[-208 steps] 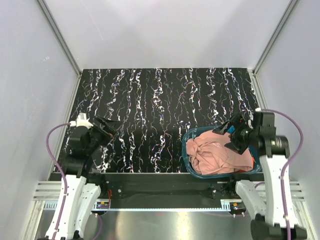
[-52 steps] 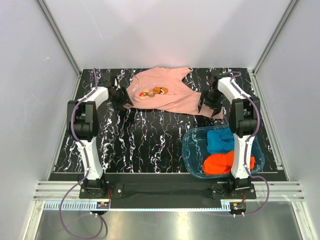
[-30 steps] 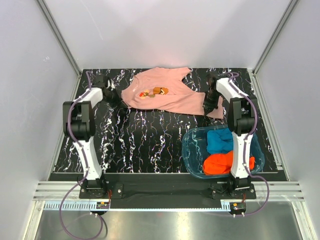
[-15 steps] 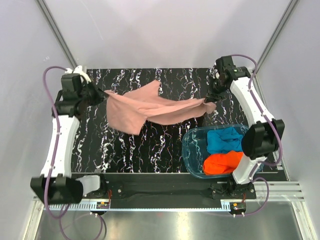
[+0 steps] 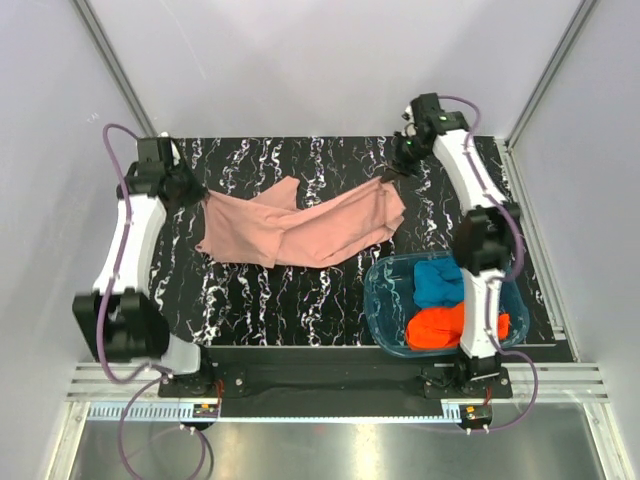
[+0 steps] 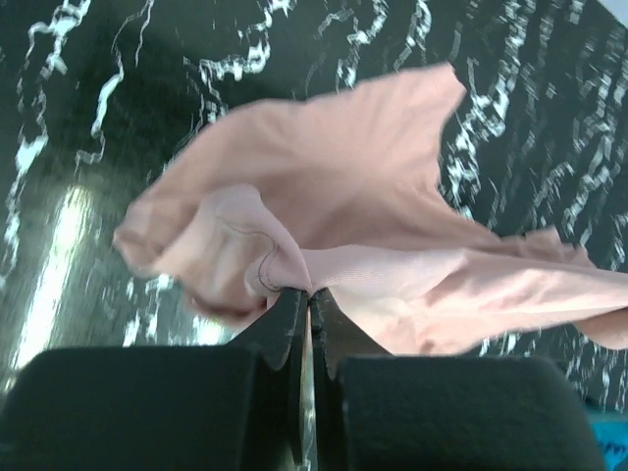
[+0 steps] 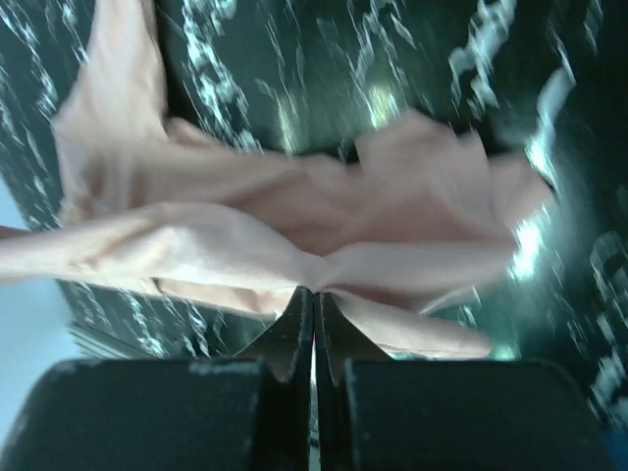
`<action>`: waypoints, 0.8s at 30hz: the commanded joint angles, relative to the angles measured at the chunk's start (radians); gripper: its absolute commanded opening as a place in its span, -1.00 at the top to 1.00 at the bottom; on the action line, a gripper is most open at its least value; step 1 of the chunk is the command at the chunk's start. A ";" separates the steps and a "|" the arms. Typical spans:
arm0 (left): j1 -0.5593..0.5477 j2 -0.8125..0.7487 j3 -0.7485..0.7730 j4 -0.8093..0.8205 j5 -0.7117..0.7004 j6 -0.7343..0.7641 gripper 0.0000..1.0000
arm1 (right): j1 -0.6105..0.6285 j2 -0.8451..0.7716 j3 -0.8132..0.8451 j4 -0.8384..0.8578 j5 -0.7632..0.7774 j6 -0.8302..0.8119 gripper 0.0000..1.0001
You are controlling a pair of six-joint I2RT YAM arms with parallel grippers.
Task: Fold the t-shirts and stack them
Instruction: Move the tshirt to the center of the board
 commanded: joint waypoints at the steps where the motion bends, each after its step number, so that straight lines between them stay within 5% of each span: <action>1: 0.032 0.157 0.167 0.112 0.027 -0.009 0.92 | 0.007 0.210 0.314 -0.028 -0.092 0.073 0.97; 4: 0.071 0.362 0.301 0.102 0.070 -0.020 0.50 | 0.006 0.431 0.647 -0.138 -0.108 0.095 0.40; 6: 0.093 0.397 0.353 0.079 0.096 -0.026 0.23 | 0.002 0.452 0.673 -0.172 -0.102 0.089 0.08; 10: 0.093 0.343 0.288 0.066 0.108 0.006 -0.41 | 0.002 0.210 0.202 -0.031 0.015 0.026 -0.10; 14: 0.088 0.195 0.052 0.103 0.173 0.025 -0.34 | 0.001 0.078 0.044 0.030 0.116 -0.057 -0.13; 24: 0.079 -0.129 -0.360 0.071 0.195 0.062 -0.09 | 0.001 0.171 0.076 0.017 0.132 -0.152 -0.03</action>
